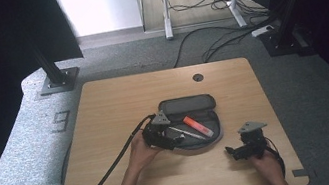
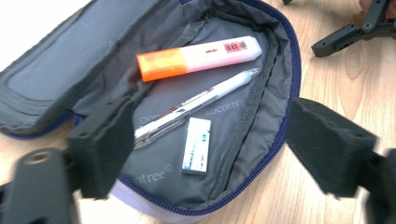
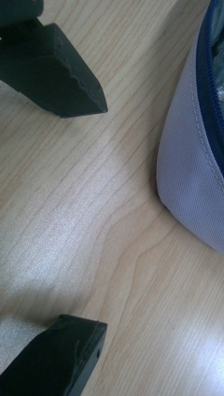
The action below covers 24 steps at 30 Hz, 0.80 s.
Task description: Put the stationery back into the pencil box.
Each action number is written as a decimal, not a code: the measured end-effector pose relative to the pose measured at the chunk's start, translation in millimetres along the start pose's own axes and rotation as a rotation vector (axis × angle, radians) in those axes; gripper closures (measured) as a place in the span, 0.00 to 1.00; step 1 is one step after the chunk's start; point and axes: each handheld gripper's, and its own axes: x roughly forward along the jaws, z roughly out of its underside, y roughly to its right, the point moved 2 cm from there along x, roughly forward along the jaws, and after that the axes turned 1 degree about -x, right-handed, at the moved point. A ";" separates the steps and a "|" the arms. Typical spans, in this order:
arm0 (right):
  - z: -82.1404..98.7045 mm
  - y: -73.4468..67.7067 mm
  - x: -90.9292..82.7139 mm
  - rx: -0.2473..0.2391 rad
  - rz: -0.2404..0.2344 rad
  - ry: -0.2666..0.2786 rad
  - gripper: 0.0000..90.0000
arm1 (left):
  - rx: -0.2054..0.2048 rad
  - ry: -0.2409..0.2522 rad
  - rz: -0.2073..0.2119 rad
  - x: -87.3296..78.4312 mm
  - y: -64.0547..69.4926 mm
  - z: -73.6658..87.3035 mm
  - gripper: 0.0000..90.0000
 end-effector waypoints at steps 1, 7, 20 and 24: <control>0.0 0.0 0.0 0.000 0.000 0.000 0.00 | 0.000 0.001 -0.004 -1.0 0.6 -0.1 0.16; -0.1 0.0 0.0 0.001 0.000 0.000 0.00 | 0.002 0.007 -0.006 -12.7 1.4 -1.2 0.10; -0.3 0.1 0.1 0.001 0.001 0.000 0.00 | 0.013 0.007 -0.055 -43.7 0.9 -1.8 0.03; -0.3 0.1 0.1 0.001 0.001 0.000 0.00 | 0.006 0.010 -0.072 -52.5 -0.2 0.9 0.02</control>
